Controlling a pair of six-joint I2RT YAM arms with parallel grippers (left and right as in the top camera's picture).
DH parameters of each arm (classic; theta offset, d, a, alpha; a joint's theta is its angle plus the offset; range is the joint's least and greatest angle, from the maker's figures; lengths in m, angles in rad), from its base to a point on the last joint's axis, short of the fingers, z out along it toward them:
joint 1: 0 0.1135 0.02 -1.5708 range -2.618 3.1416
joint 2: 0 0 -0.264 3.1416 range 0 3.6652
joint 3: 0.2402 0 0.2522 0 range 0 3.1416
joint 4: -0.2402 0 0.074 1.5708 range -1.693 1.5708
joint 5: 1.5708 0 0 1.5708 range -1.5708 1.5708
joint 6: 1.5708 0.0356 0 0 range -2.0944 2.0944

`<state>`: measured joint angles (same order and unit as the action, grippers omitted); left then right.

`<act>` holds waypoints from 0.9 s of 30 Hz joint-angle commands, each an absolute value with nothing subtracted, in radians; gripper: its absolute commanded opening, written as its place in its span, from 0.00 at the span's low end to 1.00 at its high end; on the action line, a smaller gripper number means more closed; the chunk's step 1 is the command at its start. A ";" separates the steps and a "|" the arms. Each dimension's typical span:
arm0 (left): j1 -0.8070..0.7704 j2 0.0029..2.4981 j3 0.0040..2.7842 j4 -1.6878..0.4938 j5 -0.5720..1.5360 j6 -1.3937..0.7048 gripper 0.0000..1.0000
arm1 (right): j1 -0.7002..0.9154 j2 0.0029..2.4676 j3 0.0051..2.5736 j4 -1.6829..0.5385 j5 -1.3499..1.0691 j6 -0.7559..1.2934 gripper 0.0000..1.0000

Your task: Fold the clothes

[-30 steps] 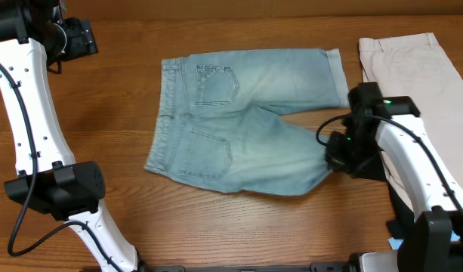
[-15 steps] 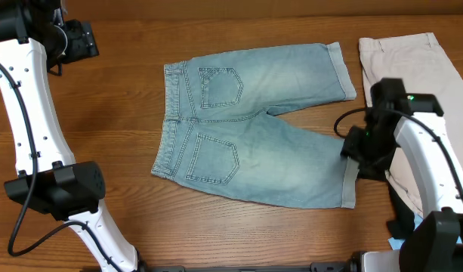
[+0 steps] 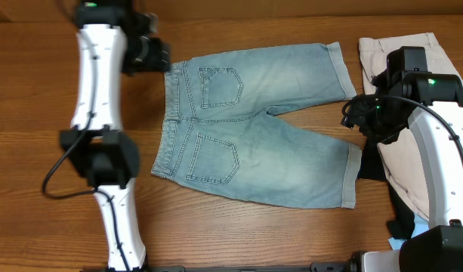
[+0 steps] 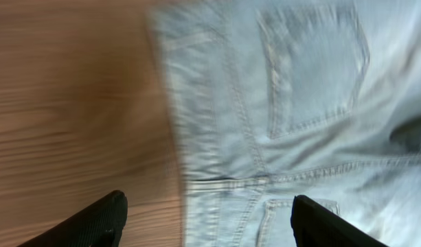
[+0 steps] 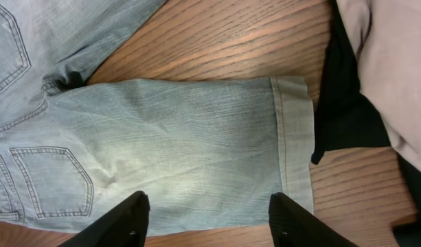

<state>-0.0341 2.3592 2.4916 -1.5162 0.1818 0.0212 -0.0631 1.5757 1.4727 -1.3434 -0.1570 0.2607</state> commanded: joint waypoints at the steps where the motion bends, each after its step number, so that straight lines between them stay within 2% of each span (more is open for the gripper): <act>1: -0.109 2.440 2.482 -1.547 0.194 0.075 0.77 | -0.061 1.565 1.492 -1.335 -0.166 0.253 0.64; 8: -0.181 2.551 2.482 -1.573 0.165 0.067 0.73 | -0.061 1.565 1.492 -1.326 -0.178 0.231 0.68; 18: -0.197 2.617 2.482 -1.596 0.098 0.007 0.75 | -0.060 1.566 1.492 -1.306 -0.181 0.231 0.69; 21: -0.192 2.628 2.482 -1.615 -0.010 -0.088 0.84 | -0.060 1.566 1.492 -1.303 -0.181 0.231 0.69; 26: -0.173 2.629 2.482 -1.618 -0.099 -0.102 1.00 | -0.051 1.567 1.492 -1.299 -0.181 0.231 0.69; 27: -0.163 2.629 2.482 -1.617 -0.117 -0.101 1.00 | -0.040 1.568 1.491 -1.292 -0.181 0.231 0.69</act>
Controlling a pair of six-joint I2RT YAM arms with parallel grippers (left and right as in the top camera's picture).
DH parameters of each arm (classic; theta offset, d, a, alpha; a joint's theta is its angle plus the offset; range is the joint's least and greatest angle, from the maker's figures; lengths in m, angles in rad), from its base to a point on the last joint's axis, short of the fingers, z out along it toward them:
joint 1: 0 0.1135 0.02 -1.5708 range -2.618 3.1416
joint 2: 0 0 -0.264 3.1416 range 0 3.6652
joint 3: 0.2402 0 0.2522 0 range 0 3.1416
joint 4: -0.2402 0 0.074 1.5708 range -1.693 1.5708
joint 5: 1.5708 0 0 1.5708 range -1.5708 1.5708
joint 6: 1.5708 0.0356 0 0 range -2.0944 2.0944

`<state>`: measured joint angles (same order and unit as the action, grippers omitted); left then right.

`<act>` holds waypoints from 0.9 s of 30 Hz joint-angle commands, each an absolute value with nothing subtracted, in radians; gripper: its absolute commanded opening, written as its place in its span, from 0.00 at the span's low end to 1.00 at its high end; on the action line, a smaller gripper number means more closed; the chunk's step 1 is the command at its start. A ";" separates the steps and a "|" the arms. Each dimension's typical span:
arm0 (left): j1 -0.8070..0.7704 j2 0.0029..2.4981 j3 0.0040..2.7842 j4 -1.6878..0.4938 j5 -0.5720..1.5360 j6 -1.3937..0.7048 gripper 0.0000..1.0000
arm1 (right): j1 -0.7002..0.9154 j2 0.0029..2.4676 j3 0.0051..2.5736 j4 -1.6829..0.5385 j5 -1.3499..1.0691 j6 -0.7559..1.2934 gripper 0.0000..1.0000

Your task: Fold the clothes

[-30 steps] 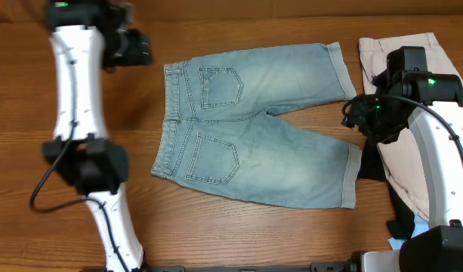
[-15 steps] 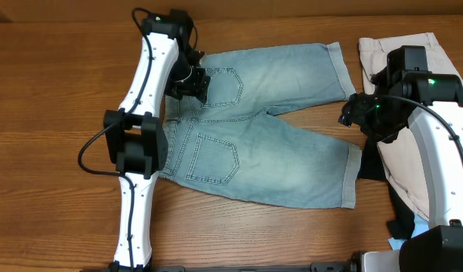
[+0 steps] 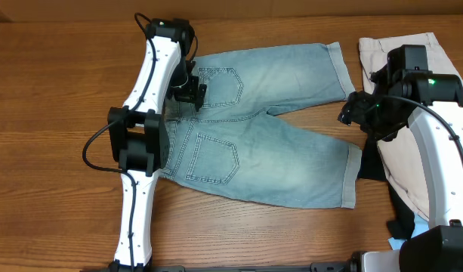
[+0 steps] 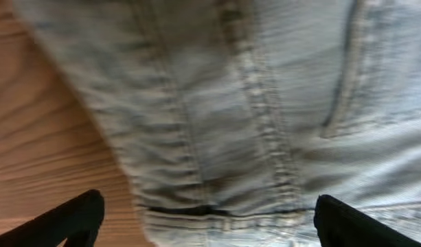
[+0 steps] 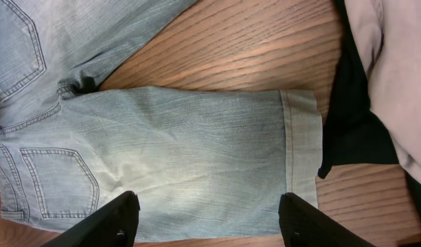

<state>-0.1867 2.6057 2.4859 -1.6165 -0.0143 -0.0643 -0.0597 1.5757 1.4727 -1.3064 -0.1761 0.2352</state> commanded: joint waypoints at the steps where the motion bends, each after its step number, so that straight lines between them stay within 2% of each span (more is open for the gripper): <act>1: -0.156 2.629 2.482 -1.614 -0.120 -0.101 1.00 | -0.032 1.568 1.491 -1.287 -0.181 0.231 0.69; 10: -0.111 2.629 2.482 -1.545 -0.082 -0.073 1.00 | 0.065 1.617 1.491 -1.242 -0.181 0.232 0.70; 18: -0.113 2.629 2.482 -1.474 -0.025 -0.022 0.98 | 0.087 1.705 1.491 -1.242 -0.181 0.235 0.75; 22: -0.113 2.629 2.482 -1.436 -0.033 -0.022 0.96 | 0.087 1.736 1.491 -1.239 -0.180 0.235 0.75; 24: -0.113 2.629 2.482 -1.417 -0.030 -0.022 0.90 | 0.087 1.742 1.491 -1.231 -0.180 0.235 0.75; 27: -0.122 2.623 2.482 -1.391 -0.015 -0.022 0.90 | 0.087 1.745 1.491 -1.213 -0.180 0.235 0.76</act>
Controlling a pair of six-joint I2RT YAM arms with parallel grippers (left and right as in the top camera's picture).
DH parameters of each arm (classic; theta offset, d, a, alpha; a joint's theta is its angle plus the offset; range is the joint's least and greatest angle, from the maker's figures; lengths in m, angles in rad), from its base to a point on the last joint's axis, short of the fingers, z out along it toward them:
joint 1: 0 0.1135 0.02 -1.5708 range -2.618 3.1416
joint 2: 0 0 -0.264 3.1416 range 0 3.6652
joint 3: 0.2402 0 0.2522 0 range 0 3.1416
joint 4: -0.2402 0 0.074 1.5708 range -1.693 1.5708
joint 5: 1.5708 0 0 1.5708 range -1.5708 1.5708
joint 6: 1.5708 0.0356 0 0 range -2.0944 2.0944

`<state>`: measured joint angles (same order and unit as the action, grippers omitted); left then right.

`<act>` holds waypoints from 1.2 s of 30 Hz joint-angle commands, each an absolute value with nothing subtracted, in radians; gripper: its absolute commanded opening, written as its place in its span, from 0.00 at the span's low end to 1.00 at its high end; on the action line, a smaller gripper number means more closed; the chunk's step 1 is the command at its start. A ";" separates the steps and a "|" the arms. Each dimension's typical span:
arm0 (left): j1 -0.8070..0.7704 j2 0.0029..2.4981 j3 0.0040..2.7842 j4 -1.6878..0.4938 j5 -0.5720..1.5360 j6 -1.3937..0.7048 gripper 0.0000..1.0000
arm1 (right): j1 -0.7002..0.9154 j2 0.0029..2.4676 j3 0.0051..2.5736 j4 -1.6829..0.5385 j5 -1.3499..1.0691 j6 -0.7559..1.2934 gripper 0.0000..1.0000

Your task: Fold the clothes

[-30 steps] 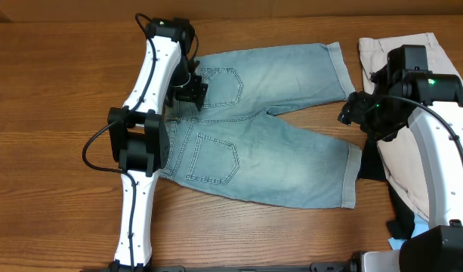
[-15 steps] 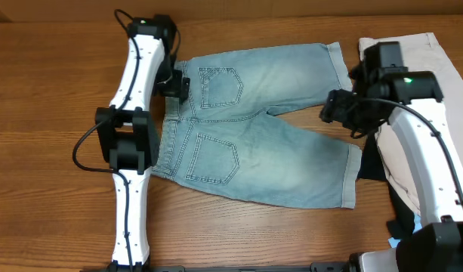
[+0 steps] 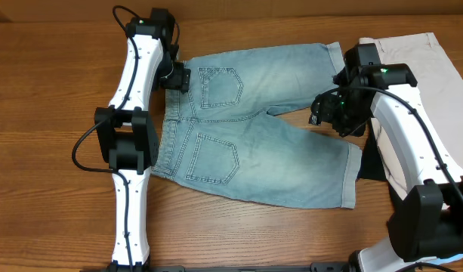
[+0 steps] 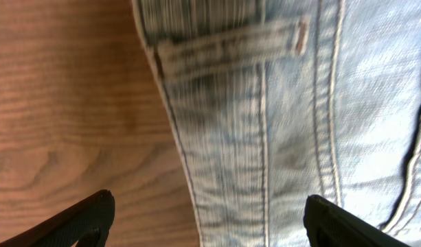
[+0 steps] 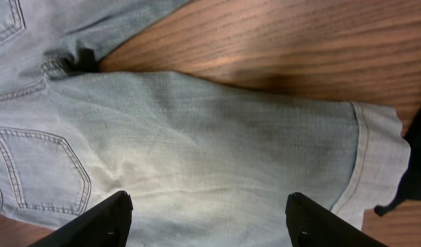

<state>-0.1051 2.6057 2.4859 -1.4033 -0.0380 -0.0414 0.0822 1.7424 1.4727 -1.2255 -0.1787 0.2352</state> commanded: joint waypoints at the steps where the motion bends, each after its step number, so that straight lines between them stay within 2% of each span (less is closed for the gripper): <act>1: -0.126 2.617 2.483 -1.385 -0.008 -0.022 0.93 | 0.087 1.745 1.491 -1.208 -0.180 0.235 0.76; 3: -0.141 2.602 2.484 -1.389 -0.003 -0.026 1.00 | 0.087 1.745 1.491 -1.203 -0.180 0.235 0.75; 17: -0.353 2.576 2.482 -1.518 -0.058 -0.002 1.00 | 0.083 1.745 1.491 -1.190 -0.158 0.235 0.76; 29: -0.387 2.578 2.474 -1.522 0.001 -0.022 1.00 | 0.083 1.745 1.491 -1.194 -0.158 0.235 0.77; 36: -0.387 2.579 2.326 -1.456 0.001 -0.022 1.00 | 0.083 1.745 1.491 -1.193 -0.158 0.235 0.77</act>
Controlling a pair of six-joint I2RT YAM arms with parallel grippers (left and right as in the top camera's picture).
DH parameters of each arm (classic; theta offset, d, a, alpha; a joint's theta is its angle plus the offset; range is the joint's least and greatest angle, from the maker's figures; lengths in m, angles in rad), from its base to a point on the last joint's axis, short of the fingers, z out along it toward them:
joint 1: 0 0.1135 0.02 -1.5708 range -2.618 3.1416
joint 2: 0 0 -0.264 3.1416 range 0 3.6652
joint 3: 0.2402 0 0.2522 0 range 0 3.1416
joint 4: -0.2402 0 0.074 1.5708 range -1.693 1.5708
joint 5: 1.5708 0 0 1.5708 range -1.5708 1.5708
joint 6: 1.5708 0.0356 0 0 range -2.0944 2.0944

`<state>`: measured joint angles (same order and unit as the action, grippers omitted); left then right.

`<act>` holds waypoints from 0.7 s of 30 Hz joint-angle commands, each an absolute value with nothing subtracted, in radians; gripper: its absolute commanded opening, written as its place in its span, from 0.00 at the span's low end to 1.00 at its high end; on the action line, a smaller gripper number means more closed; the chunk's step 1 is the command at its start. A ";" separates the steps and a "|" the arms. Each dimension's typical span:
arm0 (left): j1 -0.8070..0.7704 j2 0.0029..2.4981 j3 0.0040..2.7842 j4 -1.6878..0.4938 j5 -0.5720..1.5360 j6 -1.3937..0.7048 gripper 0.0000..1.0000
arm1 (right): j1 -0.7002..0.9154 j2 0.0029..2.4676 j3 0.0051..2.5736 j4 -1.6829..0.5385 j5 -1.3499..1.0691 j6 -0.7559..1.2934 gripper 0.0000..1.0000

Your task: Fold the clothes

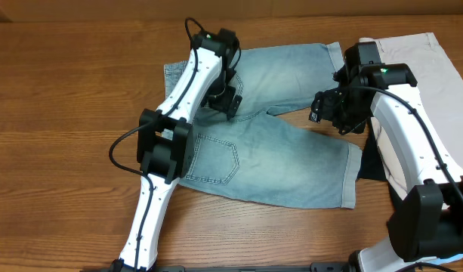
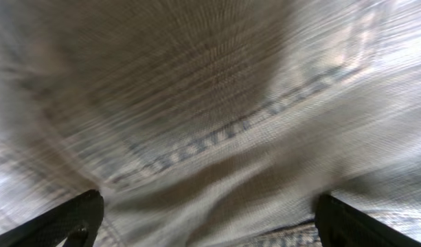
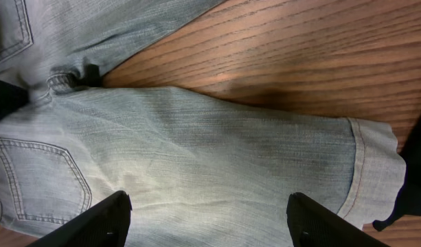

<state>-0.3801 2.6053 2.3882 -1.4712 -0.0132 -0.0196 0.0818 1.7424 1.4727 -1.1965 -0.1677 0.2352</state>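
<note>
Light blue denim shorts (image 1: 284, 162) lie flat on the wooden table, back pockets up, legs pointing right. My left gripper (image 1: 228, 100) hangs low over the seat beside the upper pocket, near the crotch; its wrist view shows only blurred denim (image 2: 210, 103) very close, and the left gripper (image 2: 209, 223) is open. My right gripper (image 1: 327, 110) hovers above the inner edge of the lower leg (image 3: 196, 158), near the gap between the legs. The right gripper (image 3: 211, 221) is open with nothing in it.
A beige garment (image 1: 412, 60) lies at the table's right side, with a black garment (image 1: 371, 165) showing beneath it beside the lower cuff. Bare wood (image 1: 57, 151) lies to the left of the shorts.
My left gripper has moved from the waistband at the shorts' upper left to the seat near the crotch. The right gripper has stayed in place. Both remain open.
First my left gripper was off the waistband's upper left and the right one beyond the cuffs. The left then stood over the waistband by the upper pocket. Later the right had shifted left toward the gap between the legs. Now the left is over the seat.
</note>
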 commanded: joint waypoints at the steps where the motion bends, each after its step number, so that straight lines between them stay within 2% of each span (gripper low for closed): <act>1: -0.387 2.579 2.293 -1.435 0.001 -0.022 1.00 | 0.083 1.745 1.491 -1.193 -0.158 0.235 0.76; 6: -0.382 2.579 2.225 -1.370 -0.014 -0.022 1.00 | 0.083 1.745 1.491 -1.194 -0.158 0.235 0.76; 10: -0.359 2.579 2.206 -1.336 -0.105 -0.022 1.00 | 0.083 1.745 1.491 -1.194 -0.158 0.235 0.76; 16: -0.271 2.579 2.206 -1.333 -0.350 -0.012 1.00 | 0.083 1.745 1.491 -1.183 -0.158 0.235 0.76; 21: -0.176 2.578 2.206 -1.334 -0.374 0.030 1.00 | 0.084 1.747 1.491 -1.158 -0.159 0.239 0.76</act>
